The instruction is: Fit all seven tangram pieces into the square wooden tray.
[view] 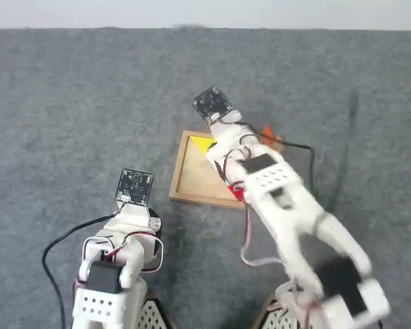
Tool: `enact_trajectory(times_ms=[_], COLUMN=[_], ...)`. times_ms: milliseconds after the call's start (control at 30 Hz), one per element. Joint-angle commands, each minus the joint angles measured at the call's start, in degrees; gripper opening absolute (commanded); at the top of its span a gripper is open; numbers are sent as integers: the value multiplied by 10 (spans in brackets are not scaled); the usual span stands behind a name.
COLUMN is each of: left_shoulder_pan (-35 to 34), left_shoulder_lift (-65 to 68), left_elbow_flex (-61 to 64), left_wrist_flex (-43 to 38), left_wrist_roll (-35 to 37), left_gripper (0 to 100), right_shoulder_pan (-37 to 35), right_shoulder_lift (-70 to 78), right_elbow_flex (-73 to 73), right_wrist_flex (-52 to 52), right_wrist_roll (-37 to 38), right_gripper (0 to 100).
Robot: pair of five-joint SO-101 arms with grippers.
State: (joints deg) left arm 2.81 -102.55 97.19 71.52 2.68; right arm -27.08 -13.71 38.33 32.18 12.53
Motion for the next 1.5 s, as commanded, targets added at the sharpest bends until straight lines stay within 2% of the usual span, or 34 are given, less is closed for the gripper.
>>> enact_trajectory(times_ms=[0,100,233,400,500,600,667,767,867,1067,1367,1467], left_shoulder_pan=[1,1,1,1,1,1,1,1,1,1,1,1], left_shoulder_lift=[-7,-7,-7,-7,-7,-7,-7,-7,-7,-7,-7,-7], left_elbow_flex=[-7,-7,-7,-7,-7,-7,-7,-7,-7,-7,-7,-7], left_wrist_flex=[4,4,4,4,4,4,4,4,4,4,4,4], left_wrist_roll=[7,7,7,7,7,7,7,7,7,7,7,7], left_gripper=[12,12,12,12,12,12,12,12,12,12,12,12], right_shoulder_pan=[69,136,201,272,289,286,286,286,272,201,147,146], right_shoulder_lift=[-154,-205,-200,-165,-123,-74,-43,-11,5,28,160,202], right_elbow_flex=[-11,-7,2,29,29,27,25,25,16,-82,-214,-258], right_wrist_flex=[137,226,326,342,342,326,300,261,236,271,285,290], right_wrist_roll=[-1,28,57,62,56,55,26,-18,-27,-35,-137,-213], right_gripper=[6,6,6,16,112,224,257,243,234,235,235,235])
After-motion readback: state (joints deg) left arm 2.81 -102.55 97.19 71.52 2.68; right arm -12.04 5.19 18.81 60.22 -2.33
